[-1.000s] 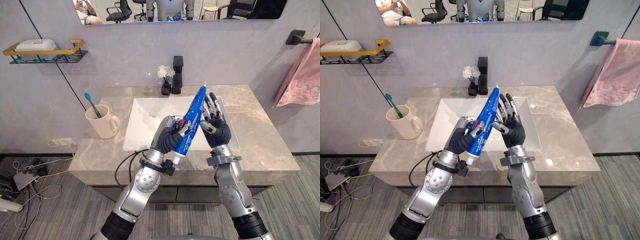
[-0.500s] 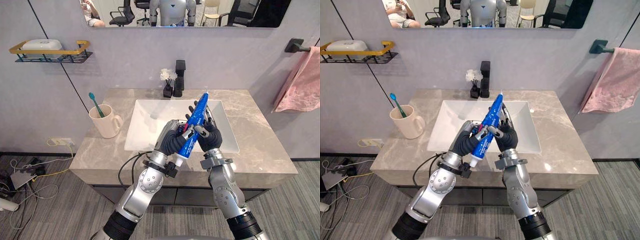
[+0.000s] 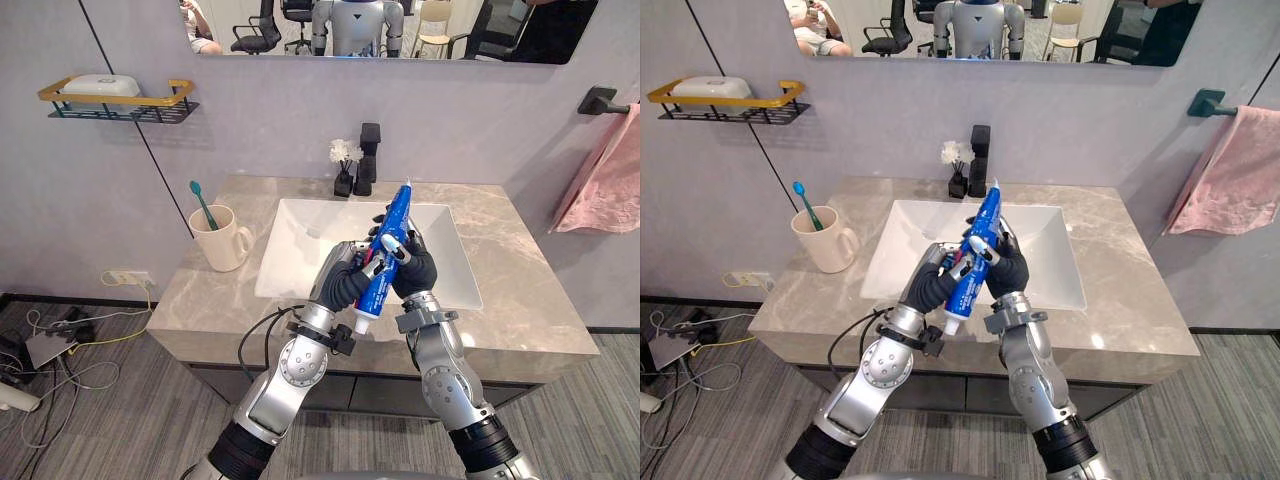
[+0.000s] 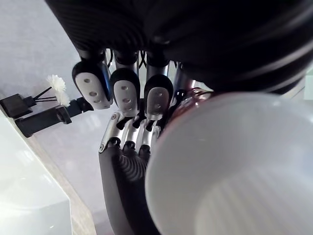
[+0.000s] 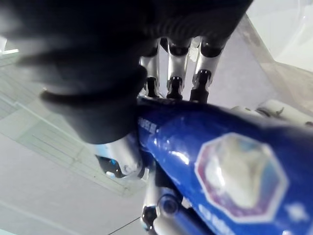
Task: Organize washtable
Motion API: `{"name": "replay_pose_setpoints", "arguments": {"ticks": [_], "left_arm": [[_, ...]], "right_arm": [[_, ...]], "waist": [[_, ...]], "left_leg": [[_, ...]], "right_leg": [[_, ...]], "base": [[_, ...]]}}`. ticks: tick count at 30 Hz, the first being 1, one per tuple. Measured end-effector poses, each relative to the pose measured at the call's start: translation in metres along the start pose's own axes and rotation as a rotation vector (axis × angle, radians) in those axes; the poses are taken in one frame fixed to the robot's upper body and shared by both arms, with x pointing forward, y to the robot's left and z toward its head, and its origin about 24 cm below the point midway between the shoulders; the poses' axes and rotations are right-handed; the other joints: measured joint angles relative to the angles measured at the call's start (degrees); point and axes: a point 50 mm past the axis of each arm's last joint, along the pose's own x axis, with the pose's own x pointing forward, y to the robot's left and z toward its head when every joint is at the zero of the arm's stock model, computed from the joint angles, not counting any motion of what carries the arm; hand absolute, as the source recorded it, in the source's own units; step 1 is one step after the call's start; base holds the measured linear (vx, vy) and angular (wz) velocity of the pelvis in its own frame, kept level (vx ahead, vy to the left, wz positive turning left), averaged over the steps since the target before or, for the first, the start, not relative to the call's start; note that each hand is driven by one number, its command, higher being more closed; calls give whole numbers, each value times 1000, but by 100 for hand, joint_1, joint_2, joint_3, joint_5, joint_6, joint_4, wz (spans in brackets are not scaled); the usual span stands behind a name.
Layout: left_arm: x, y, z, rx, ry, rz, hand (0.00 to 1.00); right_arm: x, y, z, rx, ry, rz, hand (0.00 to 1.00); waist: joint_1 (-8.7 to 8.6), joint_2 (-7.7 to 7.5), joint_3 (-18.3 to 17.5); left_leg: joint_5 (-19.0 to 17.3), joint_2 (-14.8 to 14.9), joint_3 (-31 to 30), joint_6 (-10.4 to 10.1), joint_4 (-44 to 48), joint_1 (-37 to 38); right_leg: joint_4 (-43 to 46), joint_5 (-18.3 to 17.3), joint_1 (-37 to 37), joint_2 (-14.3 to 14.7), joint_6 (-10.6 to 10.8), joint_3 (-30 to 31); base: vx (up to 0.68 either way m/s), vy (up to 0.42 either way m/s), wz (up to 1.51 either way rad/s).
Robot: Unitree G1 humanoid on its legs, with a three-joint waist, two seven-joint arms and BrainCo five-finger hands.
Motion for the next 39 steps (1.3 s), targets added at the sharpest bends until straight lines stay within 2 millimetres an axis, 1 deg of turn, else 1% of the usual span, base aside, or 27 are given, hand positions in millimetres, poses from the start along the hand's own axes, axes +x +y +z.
{"name": "replay_pose_setpoints", "arguments": {"ticks": [13,14,19,24,27,29,32,35,37,38,39], "left_arm": [[-1,0,-3,-17,17,10,100],[-1,0,-3,-17,17,10,0],[-4,-1,-5,-23,27,9,0],[-11,-2,-7,-35,34,12,0],[-13,5,-9,-28,46,41,0],[-12,15,-7,-19,37,81,0],[-13,28,-7,-2,36,139,0],[-17,45,-5,18,30,216,0],[-24,64,-1,41,25,312,0],[-26,68,-1,48,25,331,0],[-28,76,0,60,24,374,0]], "right_arm": [[3,1,2,-19,1,18,100],[3,1,2,-20,1,19,100],[10,4,9,-58,-26,42,100],[21,5,26,-99,-94,52,100],[23,9,37,-105,-142,58,100],[23,8,41,-116,-164,44,100],[23,7,42,-123,-170,41,100],[23,6,49,-156,-201,31,100],[22,10,56,-210,-233,48,100],[22,11,58,-221,-243,50,100],[21,12,64,-246,-266,49,100]], "waist": [[1,0,0],[1,0,0],[2,1,1],[6,5,3],[14,13,6],[13,19,9],[6,37,21],[24,45,26],[41,60,37],[53,64,40],[99,71,48]], "left_leg": [[0,1,9,0,-5,1],[0,1,9,0,-6,2],[0,2,9,0,-17,26],[0,2,7,0,-17,32],[0,3,2,0,-18,39],[0,4,-4,0,-24,71],[-1,4,-7,0,-33,108],[-1,3,-20,0,-50,97],[-1,4,-29,0,-55,99],[0,3,-32,-1,-56,99],[0,2,-36,-1,-57,98]], "right_leg": [[0,0,-6,3,0,21],[0,0,-6,3,0,23],[1,0,-2,5,0,55],[1,0,4,4,0,53],[1,0,14,4,0,46],[1,-2,43,4,2,43],[1,-7,83,1,6,29],[0,-11,86,-1,10,-28],[0,-15,91,-1,14,-39],[0,-16,92,-2,14,-41],[0,-16,92,-4,15,-45]], "base": [[0,0,0],[0,0,0],[0,0,-2],[0,0,0],[0,0,0],[0,0,0],[0,0,2],[0,0,9],[0,0,0],[0,0,0],[0,0,0]]}}
